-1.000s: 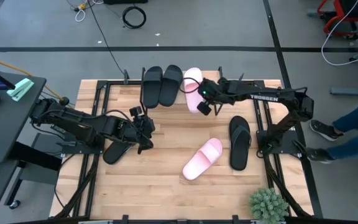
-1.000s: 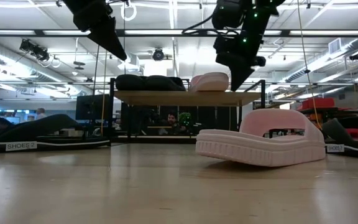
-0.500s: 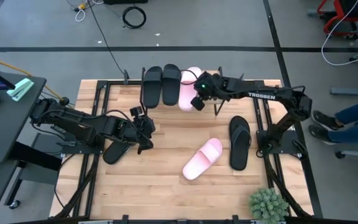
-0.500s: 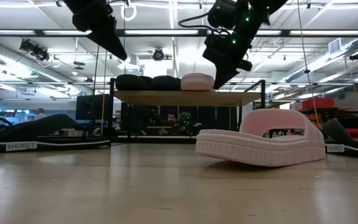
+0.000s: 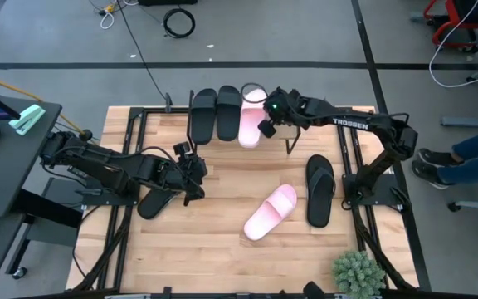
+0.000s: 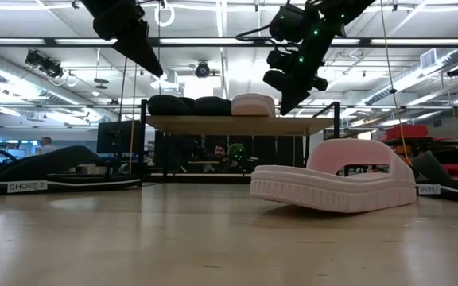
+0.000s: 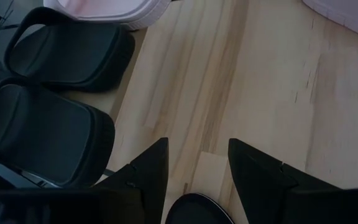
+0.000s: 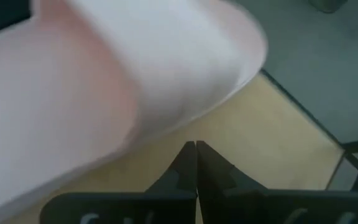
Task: Pick and place slides into the shelf
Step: Put the bottom pink slider on the shelf, then put the pink slider on the shelf
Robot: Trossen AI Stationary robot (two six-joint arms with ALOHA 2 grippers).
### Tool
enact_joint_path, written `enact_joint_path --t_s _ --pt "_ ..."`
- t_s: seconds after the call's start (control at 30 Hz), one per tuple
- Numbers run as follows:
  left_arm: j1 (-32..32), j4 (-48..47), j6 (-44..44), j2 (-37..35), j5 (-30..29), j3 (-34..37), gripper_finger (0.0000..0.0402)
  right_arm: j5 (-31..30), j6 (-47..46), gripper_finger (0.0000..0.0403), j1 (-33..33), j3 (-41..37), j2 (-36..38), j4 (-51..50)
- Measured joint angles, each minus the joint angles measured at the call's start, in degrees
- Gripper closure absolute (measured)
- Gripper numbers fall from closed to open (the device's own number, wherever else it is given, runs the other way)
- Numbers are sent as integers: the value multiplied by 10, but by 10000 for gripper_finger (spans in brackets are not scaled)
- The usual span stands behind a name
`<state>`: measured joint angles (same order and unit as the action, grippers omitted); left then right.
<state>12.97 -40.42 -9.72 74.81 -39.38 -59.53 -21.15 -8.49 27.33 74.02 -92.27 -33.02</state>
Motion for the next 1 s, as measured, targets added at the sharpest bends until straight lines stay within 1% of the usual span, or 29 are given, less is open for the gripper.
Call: enact_joint_path --t_s 0.1,0.23,0.37,0.57,0.73,0.83,1.0 --pt "0 3 0 0 0 0 230 14 1 403 19 0 0 17" --pt "0 4 0 0 0 0 230 66 -4 403 42 0 0 23" --pt "0 4 0 0 0 0 230 112 -3 403 50 0 0 31" --pt "0 4 0 0 0 0 230 140 26 403 51 0 0 62" --pt "0 4 0 0 0 0 230 140 44 403 50 0 0 73" --pt "0 4 0 0 0 0 230 125 47 403 50 0 0 74" --pt "0 4 -1 0 0 0 230 110 33 403 47 0 2 25"
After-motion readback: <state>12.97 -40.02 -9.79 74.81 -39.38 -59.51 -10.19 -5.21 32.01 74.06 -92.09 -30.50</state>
